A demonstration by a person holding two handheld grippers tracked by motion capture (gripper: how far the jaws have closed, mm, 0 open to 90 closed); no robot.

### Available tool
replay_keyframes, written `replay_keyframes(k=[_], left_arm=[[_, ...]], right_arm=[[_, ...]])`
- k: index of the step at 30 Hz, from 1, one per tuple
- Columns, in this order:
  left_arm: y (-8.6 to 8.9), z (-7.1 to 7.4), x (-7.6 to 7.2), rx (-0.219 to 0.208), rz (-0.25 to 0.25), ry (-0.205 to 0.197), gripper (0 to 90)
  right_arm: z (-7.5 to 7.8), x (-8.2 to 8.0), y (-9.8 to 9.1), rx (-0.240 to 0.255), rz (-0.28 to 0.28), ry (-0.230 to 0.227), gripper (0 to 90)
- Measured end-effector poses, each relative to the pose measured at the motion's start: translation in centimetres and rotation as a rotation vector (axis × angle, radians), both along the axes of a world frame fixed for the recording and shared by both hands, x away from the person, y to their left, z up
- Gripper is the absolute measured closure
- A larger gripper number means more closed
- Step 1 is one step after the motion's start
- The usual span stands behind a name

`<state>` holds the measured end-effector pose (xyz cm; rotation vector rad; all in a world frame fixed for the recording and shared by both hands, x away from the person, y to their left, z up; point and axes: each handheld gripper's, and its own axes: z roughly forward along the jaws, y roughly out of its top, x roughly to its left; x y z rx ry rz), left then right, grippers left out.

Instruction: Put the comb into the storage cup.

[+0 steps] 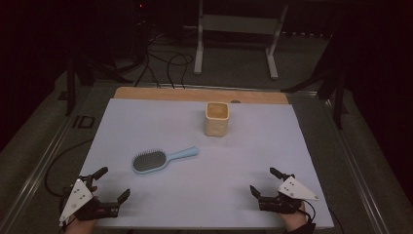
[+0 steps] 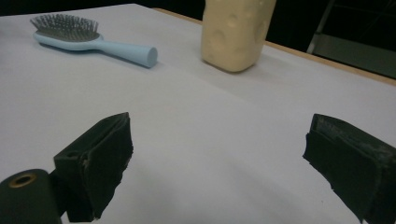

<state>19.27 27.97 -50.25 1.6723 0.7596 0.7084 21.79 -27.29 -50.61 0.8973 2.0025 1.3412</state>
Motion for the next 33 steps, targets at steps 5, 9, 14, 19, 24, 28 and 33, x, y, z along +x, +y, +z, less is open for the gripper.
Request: replay_keyframes(k=[5,9,14,19,24,28,33], left_arm=[[0.1,0.0,-0.1,0.003,0.007,0.004,0.0],[0.2,0.0,-0.1,0.001,0.006,0.013,0.0],[0.2,0.1,-0.2,-0.001,-0.002,0.004,0.0],[0.2,0.1,-0.2,-0.005,-0.011,0.008,0.0],[0.0,0.3,-0.1,-0.018,-0.015,0.020,0.0],[-0.2,0.9,-0.3,-0.012,-0.020,0.002,0.0],[-0.3,1.4,0.1,-0.038,-0.057,0.005,0.0]], right_arm=[[0.3,-0.5,0.4,-0.013,0.023,-0.023,7.5],[0.2,-0.5,0.5,-0.028,0.026,-0.027,7.5],[0.2,-0.5,0.6,-0.028,0.027,-0.026,7.6],[0.4,-0.5,0.5,-0.011,0.004,-0.034,7.6],[0.3,-0.6,0.6,-0.018,0.004,-0.038,7.6],[0.3,-0.6,0.7,-0.026,0.011,-0.042,7.6],[0.4,-0.6,0.9,-0.015,0.002,-0.040,7.6]])
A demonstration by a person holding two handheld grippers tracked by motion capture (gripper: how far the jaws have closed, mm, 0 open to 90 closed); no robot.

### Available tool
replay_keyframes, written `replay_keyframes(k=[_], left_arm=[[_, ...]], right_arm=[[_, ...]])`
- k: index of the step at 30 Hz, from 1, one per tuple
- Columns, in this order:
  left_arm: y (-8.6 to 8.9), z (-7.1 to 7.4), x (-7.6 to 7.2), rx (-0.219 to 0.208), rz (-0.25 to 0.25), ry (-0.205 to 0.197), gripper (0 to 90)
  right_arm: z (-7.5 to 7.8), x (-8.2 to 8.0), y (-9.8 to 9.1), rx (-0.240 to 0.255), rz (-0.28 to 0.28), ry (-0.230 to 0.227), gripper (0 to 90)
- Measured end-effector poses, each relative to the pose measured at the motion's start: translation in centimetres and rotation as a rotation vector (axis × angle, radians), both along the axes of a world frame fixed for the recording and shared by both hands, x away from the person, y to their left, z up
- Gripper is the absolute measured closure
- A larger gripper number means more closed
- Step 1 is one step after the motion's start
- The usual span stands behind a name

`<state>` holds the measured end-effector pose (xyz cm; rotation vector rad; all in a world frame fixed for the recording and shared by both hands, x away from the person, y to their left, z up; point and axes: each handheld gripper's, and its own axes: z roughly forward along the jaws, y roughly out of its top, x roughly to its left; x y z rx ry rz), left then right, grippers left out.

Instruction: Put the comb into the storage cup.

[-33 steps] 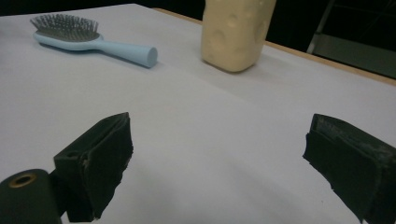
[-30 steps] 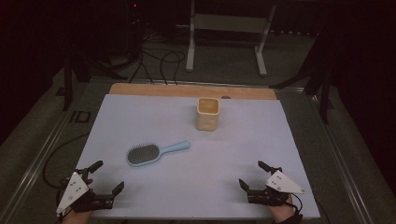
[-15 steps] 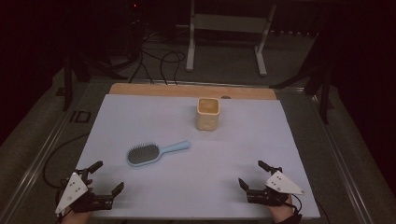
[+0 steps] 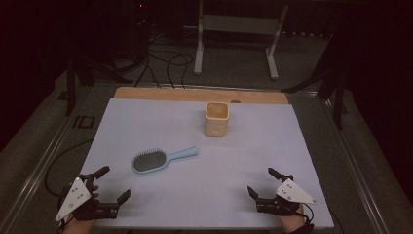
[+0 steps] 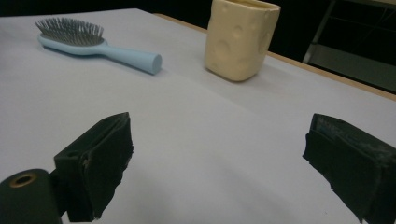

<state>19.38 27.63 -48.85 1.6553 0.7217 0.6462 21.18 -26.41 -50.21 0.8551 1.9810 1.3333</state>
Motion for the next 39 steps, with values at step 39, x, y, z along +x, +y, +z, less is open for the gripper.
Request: replay_keyframes(k=[39], left_arm=[[-4.0,7.3,6.1,0.010,-0.085,0.119,0.0]], right_arm=[[0.3,-0.1,0.1,0.020,0.013,-0.020,7.8]])
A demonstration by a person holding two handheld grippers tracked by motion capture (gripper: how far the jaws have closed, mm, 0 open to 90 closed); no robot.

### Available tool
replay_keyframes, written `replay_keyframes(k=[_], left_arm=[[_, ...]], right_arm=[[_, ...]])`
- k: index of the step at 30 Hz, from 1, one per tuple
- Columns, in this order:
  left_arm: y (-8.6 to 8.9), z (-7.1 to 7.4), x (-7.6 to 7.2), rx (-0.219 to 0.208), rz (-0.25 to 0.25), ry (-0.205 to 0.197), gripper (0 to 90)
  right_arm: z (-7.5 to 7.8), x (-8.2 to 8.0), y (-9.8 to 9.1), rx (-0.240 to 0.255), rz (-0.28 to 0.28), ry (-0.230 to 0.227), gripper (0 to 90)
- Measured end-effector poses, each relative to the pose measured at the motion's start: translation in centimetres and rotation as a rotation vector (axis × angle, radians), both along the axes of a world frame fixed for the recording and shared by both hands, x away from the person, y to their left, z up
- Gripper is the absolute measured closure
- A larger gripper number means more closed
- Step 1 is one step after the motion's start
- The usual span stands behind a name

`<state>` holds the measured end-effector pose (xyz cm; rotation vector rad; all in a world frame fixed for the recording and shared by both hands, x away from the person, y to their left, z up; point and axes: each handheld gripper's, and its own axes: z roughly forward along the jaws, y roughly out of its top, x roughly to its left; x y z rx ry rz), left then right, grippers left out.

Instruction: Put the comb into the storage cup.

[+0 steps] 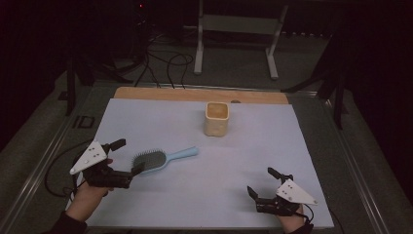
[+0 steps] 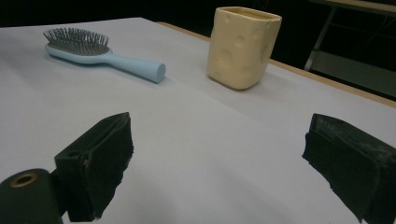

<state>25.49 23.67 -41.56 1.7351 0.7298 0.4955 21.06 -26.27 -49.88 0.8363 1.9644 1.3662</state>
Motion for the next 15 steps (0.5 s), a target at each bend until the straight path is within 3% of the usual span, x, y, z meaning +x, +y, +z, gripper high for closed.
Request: replay_keyframes(k=[15], left_arm=[[-3.1,1.4,3.3,0.023,-0.055,0.008,0.0]], right_arm=[[0.1,-0.1,0.0,0.014,0.015,-0.003,7.9]])
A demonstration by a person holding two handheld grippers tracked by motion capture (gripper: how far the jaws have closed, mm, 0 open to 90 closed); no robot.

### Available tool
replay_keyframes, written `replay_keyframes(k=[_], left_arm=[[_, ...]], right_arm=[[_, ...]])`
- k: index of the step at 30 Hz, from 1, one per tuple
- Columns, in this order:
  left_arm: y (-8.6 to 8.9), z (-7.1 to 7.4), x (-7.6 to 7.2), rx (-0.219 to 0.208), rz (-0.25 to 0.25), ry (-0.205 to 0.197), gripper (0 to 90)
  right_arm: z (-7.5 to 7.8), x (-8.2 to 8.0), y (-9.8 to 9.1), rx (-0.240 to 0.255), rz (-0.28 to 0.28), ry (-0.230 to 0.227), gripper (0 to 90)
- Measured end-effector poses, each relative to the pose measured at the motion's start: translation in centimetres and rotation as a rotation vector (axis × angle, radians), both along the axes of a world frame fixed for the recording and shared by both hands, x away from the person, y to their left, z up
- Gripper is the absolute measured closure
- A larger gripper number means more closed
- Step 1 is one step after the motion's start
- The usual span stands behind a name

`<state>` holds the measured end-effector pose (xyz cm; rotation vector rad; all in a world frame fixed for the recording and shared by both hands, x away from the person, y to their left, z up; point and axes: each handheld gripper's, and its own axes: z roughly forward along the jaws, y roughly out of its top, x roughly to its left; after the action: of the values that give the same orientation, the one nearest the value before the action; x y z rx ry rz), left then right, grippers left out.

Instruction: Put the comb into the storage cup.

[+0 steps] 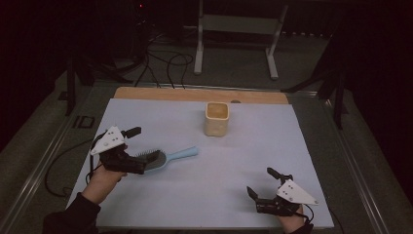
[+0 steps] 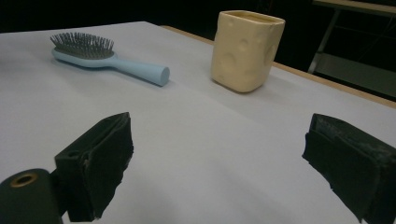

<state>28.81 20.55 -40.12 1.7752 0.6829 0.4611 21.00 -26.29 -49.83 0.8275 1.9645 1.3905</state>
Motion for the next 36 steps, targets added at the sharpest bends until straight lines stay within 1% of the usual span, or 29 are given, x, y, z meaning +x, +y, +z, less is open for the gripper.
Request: replay_keyframes(k=[1,2,4,6,7,8,9,10,11,13,14,18,20,21,22,26,28,30,31,32,34,36], left_arm=[[0.0,0.0,0.0,0.000,0.000,0.000,0.0],[-0.4,0.2,0.4,-0.003,-0.009,0.001,0.0],[-0.6,0.2,0.6,-0.006,-0.014,0.001,0.0],[-1.1,0.4,0.9,0.011,-0.017,0.003,0.0],[-1.6,0.7,1.2,0.024,-0.002,0.012,0.0],[-1.6,0.7,1.2,0.024,-0.002,0.012,0.0],[-2.0,0.9,1.6,0.010,-0.016,0.034,0.0],[-2.0,0.9,1.6,0.010,-0.016,0.034,0.0],[-2.2,1.0,1.8,0.011,-0.033,0.031,0.0],[-2.9,1.1,2.1,0.047,-0.034,0.022,0.0],[-3.0,1.1,2.3,0.044,-0.037,0.029,0.0],[-3.9,1.1,3.2,0.050,-0.041,0.031,0.0],[-4.4,1.1,3.6,0.058,-0.044,0.033,0.0],[-4.9,0.9,4.0,0.073,-0.045,0.038,0.0],[-4.9,0.9,4.0,0.073,-0.045,0.038,0.0],[-5.8,0.5,4.9,0.082,-0.049,0.036,0.7],[-6.3,0.3,5.3,0.089,-0.047,0.041,1.9],[-6.7,0.0,5.8,0.085,-0.054,0.046,2.5],[-6.9,-0.2,6.0,0.089,-0.049,0.047,2.8],[-7.4,-0.6,6.4,0.106,-0.035,0.048,2.8],[-7.7,-0.8,6.5,0.106,-0.037,0.049,2.8],[-8.1,-1.1,6.9,0.110,-0.043,0.060,3.8]], right_arm=[[0.0,0.0,0.0,0.003,0.001,0.002,7.8],[0.0,0.0,0.0,0.010,-0.001,0.009,7.8],[0.0,0.0,0.0,0.009,0.003,0.010,7.9],[0.0,0.0,0.0,0.010,0.007,0.006,7.8],[0.0,0.0,0.0,0.013,0.008,0.009,7.8],[0.0,0.0,0.0,0.013,0.008,0.009,7.8],[0.0,0.0,0.0,0.015,0.011,0.009,7.8],[0.0,0.0,0.0,0.014,0.011,0.008,7.8],[0.0,0.0,0.0,0.014,0.011,0.008,7.8],[0.0,0.0,0.0,0.018,0.012,0.009,7.9],[0.0,0.0,0.0,0.017,0.012,0.010,7.8],[0.0,0.0,0.0,0.016,0.014,0.009,7.9],[0.0,0.0,0.0,0.019,0.015,0.013,7.9],[0.0,0.0,0.0,0.019,0.015,0.011,7.9],[0.0,0.0,0.0,0.019,0.015,0.011,7.9],[-0.1,0.1,0.0,0.019,0.018,0.012,7.9],[-0.1,0.1,0.0,0.018,0.018,0.009,7.9],[-0.1,0.1,0.0,0.016,0.020,0.007,7.9],[-0.1,0.1,0.0,0.019,0.020,0.009,7.9],[-0.1,0.1,0.0,0.022,0.020,0.011,7.9],[-0.1,0.1,0.0,0.022,0.021,0.010,7.9],[-0.1,0.0,0.0,0.026,0.020,0.010,7.9]])
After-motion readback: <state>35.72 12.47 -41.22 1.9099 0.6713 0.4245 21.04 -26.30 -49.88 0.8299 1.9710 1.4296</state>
